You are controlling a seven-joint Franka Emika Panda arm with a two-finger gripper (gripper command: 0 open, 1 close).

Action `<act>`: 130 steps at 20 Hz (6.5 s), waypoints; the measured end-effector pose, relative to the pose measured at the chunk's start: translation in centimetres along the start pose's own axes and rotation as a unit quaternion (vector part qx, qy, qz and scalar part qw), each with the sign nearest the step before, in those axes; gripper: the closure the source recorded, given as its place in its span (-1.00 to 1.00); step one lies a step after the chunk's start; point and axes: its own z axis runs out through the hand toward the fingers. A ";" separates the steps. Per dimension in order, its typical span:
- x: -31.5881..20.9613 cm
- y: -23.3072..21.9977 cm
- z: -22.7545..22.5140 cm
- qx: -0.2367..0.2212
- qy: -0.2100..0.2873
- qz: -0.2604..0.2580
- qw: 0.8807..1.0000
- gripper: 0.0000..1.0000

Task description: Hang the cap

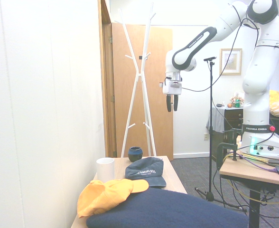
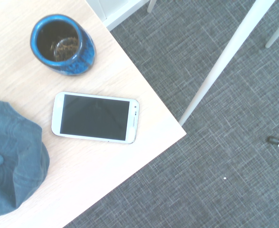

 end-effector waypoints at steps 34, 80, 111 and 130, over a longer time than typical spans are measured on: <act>-11.1 -23.1 22.2 -0.107 -0.009 -0.081 0.991 -1.00; -9.3 -25.1 18.4 -0.094 0.000 -0.092 0.991 1.00; -2.5 -11.0 -44.1 0.012 0.437 -0.008 0.899 1.00; 8.0 -9.8 -38.6 0.008 0.411 0.017 0.912 -1.00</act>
